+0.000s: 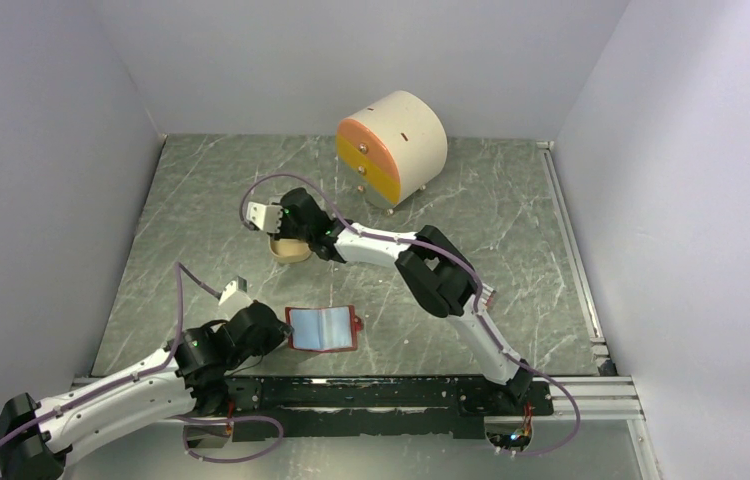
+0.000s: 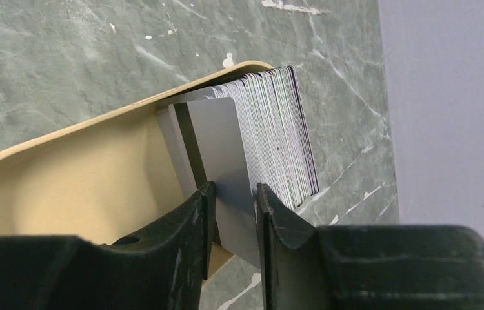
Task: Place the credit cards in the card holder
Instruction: Pick up the credit card from the storage box.
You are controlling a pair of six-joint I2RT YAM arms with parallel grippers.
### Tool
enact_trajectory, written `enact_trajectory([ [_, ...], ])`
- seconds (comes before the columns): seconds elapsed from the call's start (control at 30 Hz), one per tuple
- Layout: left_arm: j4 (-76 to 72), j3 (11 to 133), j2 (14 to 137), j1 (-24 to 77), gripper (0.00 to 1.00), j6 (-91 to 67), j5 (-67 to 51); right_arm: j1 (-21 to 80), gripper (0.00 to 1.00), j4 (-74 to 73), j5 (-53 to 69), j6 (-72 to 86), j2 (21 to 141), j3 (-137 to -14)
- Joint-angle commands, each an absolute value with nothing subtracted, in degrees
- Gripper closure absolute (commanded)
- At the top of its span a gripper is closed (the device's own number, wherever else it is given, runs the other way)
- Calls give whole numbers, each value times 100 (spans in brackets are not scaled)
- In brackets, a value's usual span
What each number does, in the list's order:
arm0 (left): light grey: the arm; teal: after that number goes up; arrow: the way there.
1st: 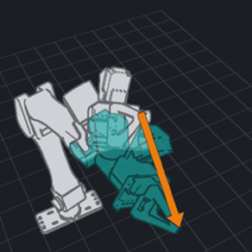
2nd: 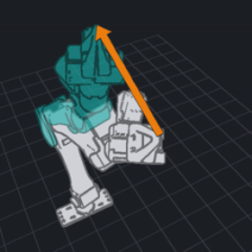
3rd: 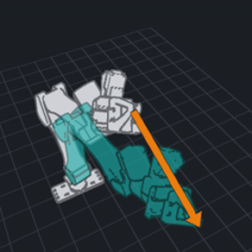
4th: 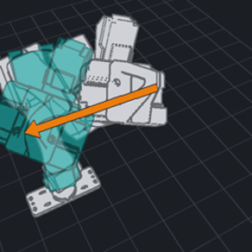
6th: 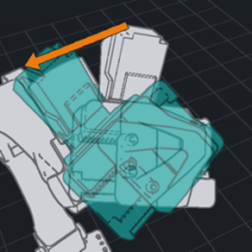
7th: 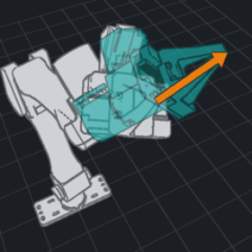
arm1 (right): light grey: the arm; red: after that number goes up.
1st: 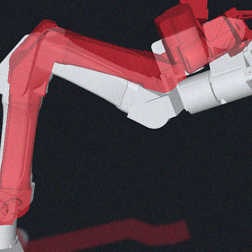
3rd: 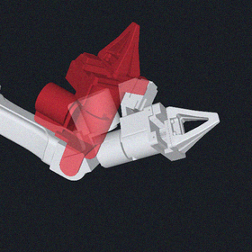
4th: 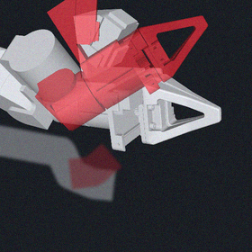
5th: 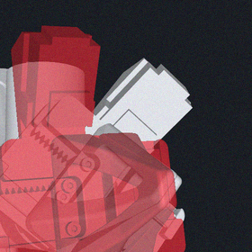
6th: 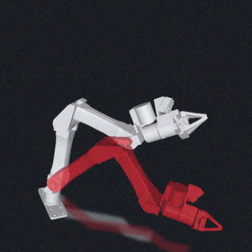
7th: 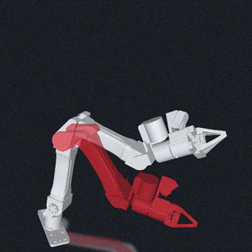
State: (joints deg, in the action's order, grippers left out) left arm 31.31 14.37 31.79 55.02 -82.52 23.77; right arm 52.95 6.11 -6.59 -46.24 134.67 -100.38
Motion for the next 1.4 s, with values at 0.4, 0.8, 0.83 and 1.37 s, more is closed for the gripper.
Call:
enact_trajectory([
  [0.4,3076,1512,3238,5537,91,-8234,2424,5153,100,652,-420,-4555,13076,-9951],
  [0.8,3032,1527,3321,5537,91,-8227,2406,5131,100,235,503,-4236,12598,-9689],
  [0.83,3025,1529,3328,5542,91,-8227,2408,5123,100,247,546,-4182,12535,-9656],
  [1.37,2873,1477,3317,5538,91,-8207,2450,4849,100,-4,1208,-2331,11509,-9303],
])
